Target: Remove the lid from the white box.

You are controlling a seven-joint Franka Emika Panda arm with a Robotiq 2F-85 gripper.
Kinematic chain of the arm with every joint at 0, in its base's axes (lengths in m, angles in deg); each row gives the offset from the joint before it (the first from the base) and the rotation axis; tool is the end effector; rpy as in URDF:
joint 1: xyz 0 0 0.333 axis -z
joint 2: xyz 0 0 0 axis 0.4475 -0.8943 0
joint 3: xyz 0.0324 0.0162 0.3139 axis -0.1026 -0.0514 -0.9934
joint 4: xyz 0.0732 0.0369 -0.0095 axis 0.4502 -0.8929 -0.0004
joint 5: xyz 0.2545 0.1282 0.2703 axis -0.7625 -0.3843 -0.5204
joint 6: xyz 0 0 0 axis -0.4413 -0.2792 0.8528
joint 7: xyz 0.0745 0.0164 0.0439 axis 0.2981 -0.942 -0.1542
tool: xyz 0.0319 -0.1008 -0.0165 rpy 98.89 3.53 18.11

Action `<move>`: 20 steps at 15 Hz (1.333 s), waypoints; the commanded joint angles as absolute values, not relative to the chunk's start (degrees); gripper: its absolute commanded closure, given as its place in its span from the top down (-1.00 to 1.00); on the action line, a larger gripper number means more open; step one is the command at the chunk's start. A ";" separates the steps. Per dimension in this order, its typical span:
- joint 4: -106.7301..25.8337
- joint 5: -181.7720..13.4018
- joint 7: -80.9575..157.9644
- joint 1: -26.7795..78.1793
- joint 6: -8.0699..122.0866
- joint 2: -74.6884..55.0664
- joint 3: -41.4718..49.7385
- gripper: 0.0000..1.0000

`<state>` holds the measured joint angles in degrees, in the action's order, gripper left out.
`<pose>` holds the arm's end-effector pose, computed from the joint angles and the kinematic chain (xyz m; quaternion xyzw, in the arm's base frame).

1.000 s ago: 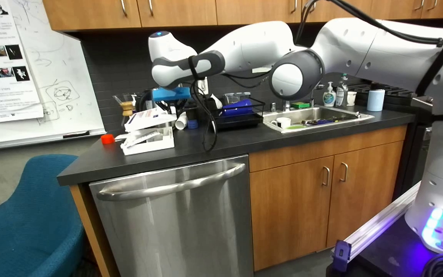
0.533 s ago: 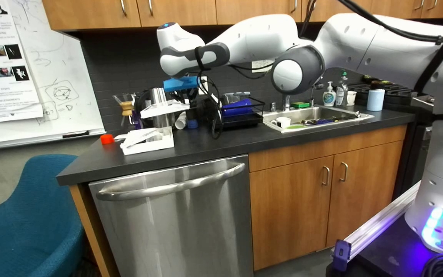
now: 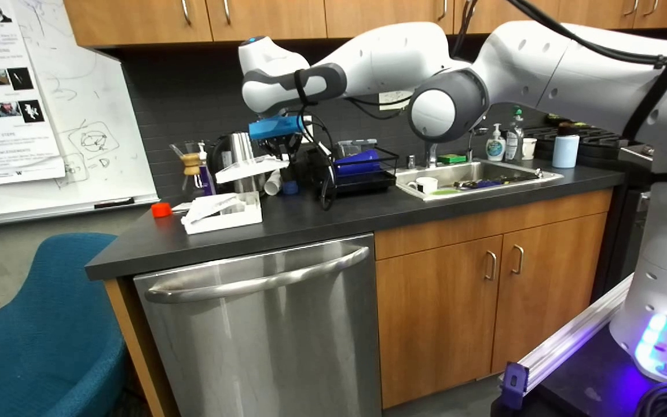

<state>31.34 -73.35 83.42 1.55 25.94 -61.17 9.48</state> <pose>0.7648 0.2898 0.3970 0.9486 -0.2140 0.2186 0.0807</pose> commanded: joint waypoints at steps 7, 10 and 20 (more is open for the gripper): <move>31.44 -74.97 80.08 -1.34 20.92 -58.35 7.10 -0.89; 31.19 -74.75 80.55 -1.58 17.57 -57.92 7.37 -0.89; 30.73 -74.29 81.60 -0.36 10.51 -59.69 7.82 -0.89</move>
